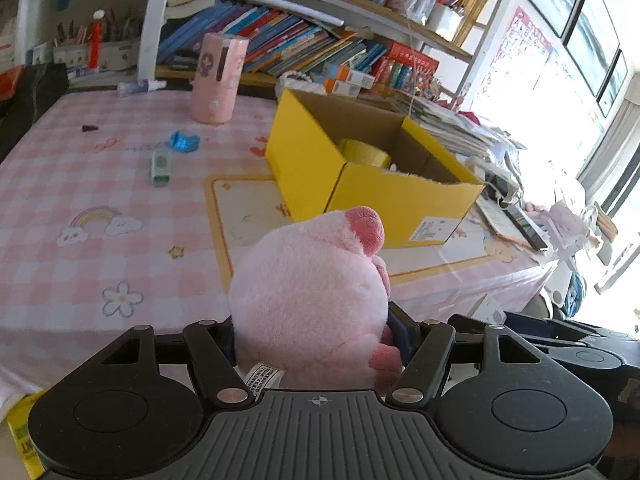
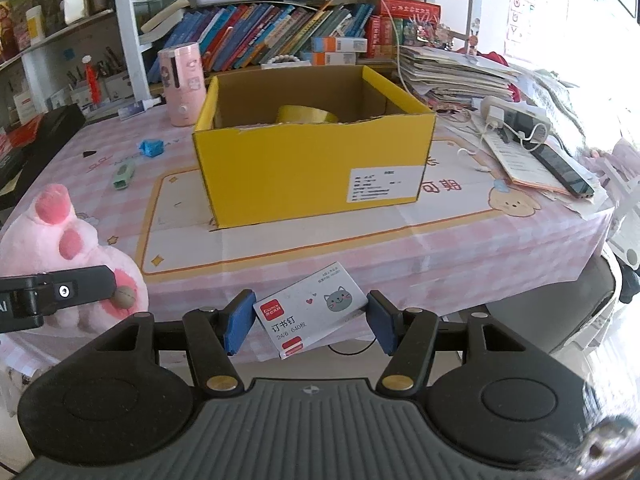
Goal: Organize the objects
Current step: 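Carry the pig plush and staple box over the yellow box with both tools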
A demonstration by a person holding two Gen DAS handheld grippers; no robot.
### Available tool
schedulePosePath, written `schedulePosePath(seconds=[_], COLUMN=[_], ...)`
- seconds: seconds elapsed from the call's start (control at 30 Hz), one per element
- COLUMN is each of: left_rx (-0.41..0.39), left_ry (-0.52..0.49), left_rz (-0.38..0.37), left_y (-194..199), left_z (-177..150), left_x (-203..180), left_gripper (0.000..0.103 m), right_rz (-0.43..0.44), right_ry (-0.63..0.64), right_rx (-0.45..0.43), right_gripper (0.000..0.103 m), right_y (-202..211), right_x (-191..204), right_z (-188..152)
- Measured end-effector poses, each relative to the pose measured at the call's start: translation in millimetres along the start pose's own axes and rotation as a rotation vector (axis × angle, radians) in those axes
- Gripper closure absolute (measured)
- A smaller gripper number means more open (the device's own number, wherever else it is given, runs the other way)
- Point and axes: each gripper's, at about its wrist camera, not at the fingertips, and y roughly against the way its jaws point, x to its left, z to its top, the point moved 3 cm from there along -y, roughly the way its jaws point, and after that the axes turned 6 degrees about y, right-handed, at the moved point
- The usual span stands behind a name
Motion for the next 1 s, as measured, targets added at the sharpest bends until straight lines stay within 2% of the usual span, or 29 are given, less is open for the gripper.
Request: schedulePosePath(seconds=[0.47, 0.73, 1.0], left_rx=[-0.073, -0.129, -0.187], left_ry=[-0.059, -0.089, -0.108], left_rz=[-0.027, -0.020, 0.004], left_y=[-15.6, -30.5, -60.7], left_z=[27.5, 53.0, 89.7], left_x=[-37.4, -60.3, -84.7], left_gripper=[0.035, 0.035, 0.035], right_rz=[0.000, 0.007, 0.018], right_ry=[0.005, 0.029, 0.098], right_rx=[-0.005, -0.074, -0.169], right_gripper=[0.045, 0.045, 0.045], right_y=[-15.7, -23.4, -42.9], right_x=[-29.4, -48.7, -74.7], right_z=[18.5, 49.8, 97.8])
